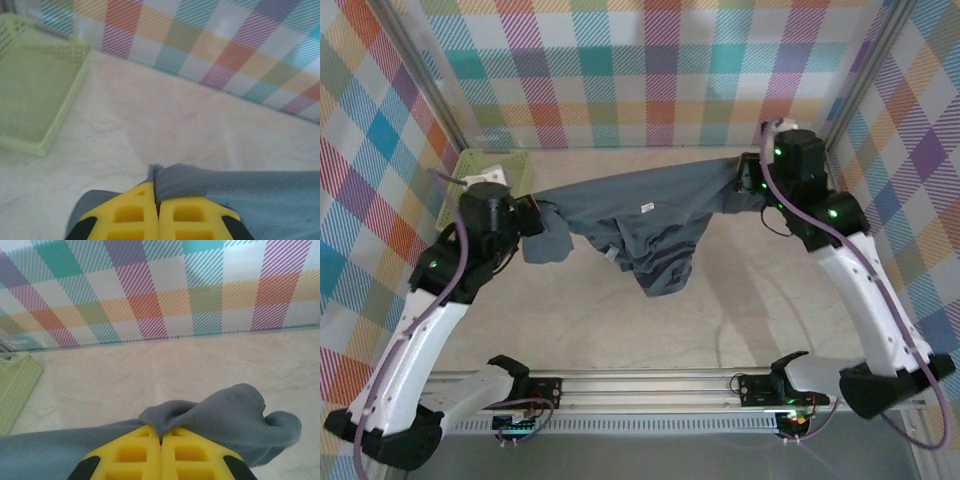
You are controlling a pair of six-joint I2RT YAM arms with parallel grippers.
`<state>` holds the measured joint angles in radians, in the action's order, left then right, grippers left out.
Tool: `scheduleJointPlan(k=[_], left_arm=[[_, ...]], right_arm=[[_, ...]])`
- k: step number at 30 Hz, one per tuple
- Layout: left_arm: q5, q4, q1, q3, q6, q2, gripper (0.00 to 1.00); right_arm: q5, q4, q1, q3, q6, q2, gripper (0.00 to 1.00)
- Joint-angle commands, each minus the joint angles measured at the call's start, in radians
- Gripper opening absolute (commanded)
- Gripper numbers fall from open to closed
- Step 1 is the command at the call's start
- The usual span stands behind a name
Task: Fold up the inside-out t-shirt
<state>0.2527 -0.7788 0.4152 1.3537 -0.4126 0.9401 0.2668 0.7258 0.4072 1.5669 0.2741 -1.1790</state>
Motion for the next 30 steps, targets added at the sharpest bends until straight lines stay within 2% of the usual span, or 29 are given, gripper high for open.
scheduleJointPlan(k=[1, 3, 6, 8, 11, 15, 17, 18, 20, 22, 24, 26, 28, 30], left_arm=[[-0.158, 0.028, -0.016, 0.045, 0.052, -0.052, 0.00], [-0.206, 0.019, -0.016, 0.053, 0.051, -0.035, 0.00], [-0.223, -0.017, -0.016, 0.039, 0.046, 0.064, 0.00], [-0.196, -0.041, -0.016, 0.007, 0.040, 0.169, 0.00], [-0.094, -0.061, -0.019, -0.030, 0.033, 0.344, 0.00], [-0.023, -0.051, -0.059, -0.021, 0.001, 0.588, 0.02], [-0.017, -0.025, -0.082, -0.002, 0.002, 0.690, 0.12], [0.011, -0.017, -0.092, 0.017, 0.006, 0.737, 0.19], [0.075, -0.048, -0.109, 0.076, 0.008, 0.824, 0.41], [0.145, -0.091, -0.118, 0.116, 0.004, 0.853, 0.59], [0.176, -0.077, -0.115, 0.077, -0.010, 0.801, 0.73], [0.164, -0.045, -0.106, 0.002, -0.022, 0.704, 0.82], [0.134, -0.008, -0.085, -0.095, -0.035, 0.601, 0.86], [0.016, 0.056, -0.072, -0.194, -0.037, 0.526, 0.87]], right_arm=[[-0.022, 0.064, -0.003, -0.022, -0.021, 0.092, 0.00], [-0.043, 0.072, -0.004, -0.053, -0.017, 0.123, 0.00], [-0.063, 0.065, -0.003, -0.126, 0.001, 0.086, 0.00], [-0.078, 0.037, -0.002, -0.199, 0.029, 0.010, 0.00], [-0.079, -0.041, -0.003, -0.269, 0.053, -0.133, 0.00], [-0.072, -0.081, -0.018, -0.220, 0.054, -0.399, 0.06], [-0.079, -0.081, -0.035, -0.160, 0.050, -0.526, 0.17], [-0.075, -0.072, -0.050, -0.124, 0.050, -0.584, 0.28], [-0.059, -0.043, -0.074, -0.062, 0.053, -0.658, 0.45], [-0.039, -0.019, -0.092, -0.046, 0.052, -0.663, 0.58], [-0.046, -0.032, -0.099, -0.088, 0.037, -0.612, 0.67], [-0.062, -0.050, -0.099, -0.150, 0.027, -0.549, 0.71], [-0.104, -0.086, -0.101, -0.242, 0.027, -0.476, 0.74], [-0.151, -0.101, -0.105, -0.295, 0.037, -0.445, 0.74]])
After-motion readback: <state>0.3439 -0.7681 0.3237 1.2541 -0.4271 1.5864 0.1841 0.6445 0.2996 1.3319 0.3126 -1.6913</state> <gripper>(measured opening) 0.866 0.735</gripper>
